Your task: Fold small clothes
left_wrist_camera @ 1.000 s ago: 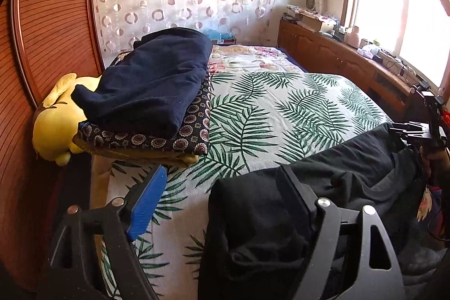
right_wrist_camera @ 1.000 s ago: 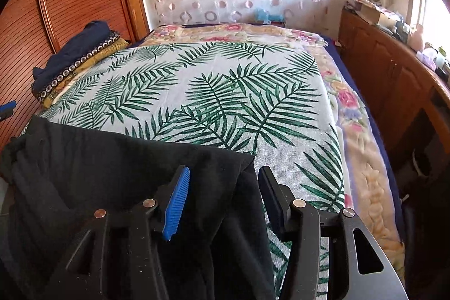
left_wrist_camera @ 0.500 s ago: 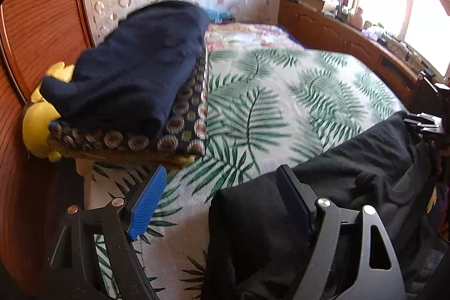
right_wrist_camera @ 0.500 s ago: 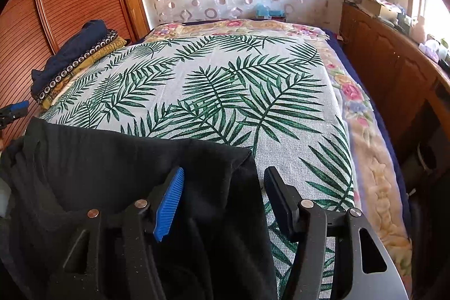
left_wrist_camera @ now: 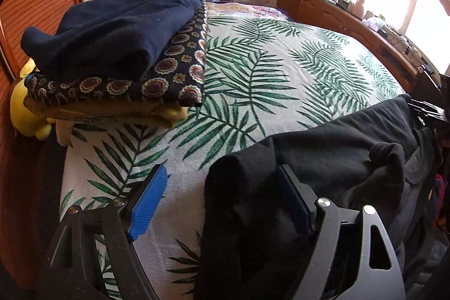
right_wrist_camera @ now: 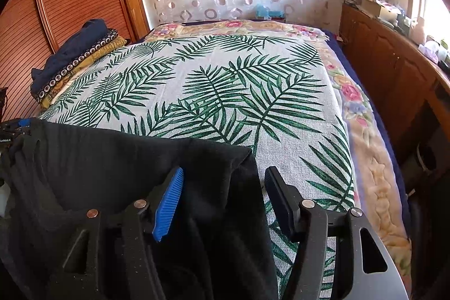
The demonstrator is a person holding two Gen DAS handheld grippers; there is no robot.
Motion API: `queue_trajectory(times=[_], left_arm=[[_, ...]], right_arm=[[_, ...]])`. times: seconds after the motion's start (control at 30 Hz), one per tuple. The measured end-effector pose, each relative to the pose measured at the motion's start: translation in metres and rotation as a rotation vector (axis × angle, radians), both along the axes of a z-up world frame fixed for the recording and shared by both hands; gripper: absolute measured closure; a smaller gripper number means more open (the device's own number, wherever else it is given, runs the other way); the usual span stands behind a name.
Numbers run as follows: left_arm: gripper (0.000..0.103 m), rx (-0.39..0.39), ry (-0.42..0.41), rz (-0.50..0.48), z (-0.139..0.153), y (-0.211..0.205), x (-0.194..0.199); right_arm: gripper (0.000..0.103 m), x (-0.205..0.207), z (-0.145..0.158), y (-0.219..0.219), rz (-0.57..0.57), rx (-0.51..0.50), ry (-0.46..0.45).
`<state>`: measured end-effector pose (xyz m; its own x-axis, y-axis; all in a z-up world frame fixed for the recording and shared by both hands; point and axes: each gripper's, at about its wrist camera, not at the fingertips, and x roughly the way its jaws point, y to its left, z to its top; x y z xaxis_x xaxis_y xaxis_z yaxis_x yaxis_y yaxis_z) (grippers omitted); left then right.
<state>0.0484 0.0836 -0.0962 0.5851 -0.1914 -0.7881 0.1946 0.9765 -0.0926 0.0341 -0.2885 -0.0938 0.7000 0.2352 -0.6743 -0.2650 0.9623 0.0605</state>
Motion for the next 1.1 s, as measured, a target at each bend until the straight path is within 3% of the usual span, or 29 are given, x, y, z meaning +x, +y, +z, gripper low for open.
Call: queue_trajectory(times=[0.13, 0.2, 0.3, 0.33, 0.4, 0.47, 0.5, 0.7, 0.77, 0.97, 1.1], left_arm=[[0.039, -0.017, 0.002, -0.041, 0.003, -0.002, -0.004], [0.054, -0.027, 0.007, -0.061, 0.005, -0.003, -0.005], [0.066, -0.015, 0.015, -0.081, 0.006, -0.012, -0.004], [0.069, -0.013, 0.017, -0.09, 0.007, -0.014, -0.006], [0.084, -0.027, 0.023, -0.106, 0.008, -0.016, -0.008], [0.088, -0.026, 0.007, -0.116, 0.014, -0.02, -0.013], [0.088, -0.027, -0.008, -0.122, 0.018, -0.023, -0.016], [0.089, -0.126, -0.17, -0.145, 0.08, -0.028, -0.06], [0.089, -0.162, -0.23, -0.164, 0.105, -0.03, -0.075], [0.089, -0.238, -0.4, -0.215, 0.187, -0.026, -0.096], [0.089, -0.246, -0.506, -0.238, 0.239, -0.027, -0.105]], right_arm=[[0.041, 0.001, 0.0, 0.0, 0.001, 0.001, 0.001], [0.041, 0.001, 0.0, 0.001, 0.006, -0.007, 0.004], [0.042, 0.0, 0.001, 0.005, 0.068, -0.003, 0.023], [0.044, -0.002, 0.001, 0.007, 0.085, -0.002, 0.026], [0.066, -0.005, 0.0, 0.012, 0.104, -0.028, 0.024], [0.092, -0.009, 0.002, 0.014, 0.14, -0.012, 0.028], [0.093, -0.012, 0.005, 0.014, 0.144, -0.019, 0.017], [0.095, -0.056, 0.042, 0.008, 0.149, 0.056, -0.104], [0.095, -0.08, 0.07, 0.004, 0.137, 0.1, -0.183], [0.096, -0.139, 0.161, -0.001, 0.146, 0.105, -0.367], [0.096, -0.166, 0.219, -0.009, 0.151, 0.094, -0.477]])
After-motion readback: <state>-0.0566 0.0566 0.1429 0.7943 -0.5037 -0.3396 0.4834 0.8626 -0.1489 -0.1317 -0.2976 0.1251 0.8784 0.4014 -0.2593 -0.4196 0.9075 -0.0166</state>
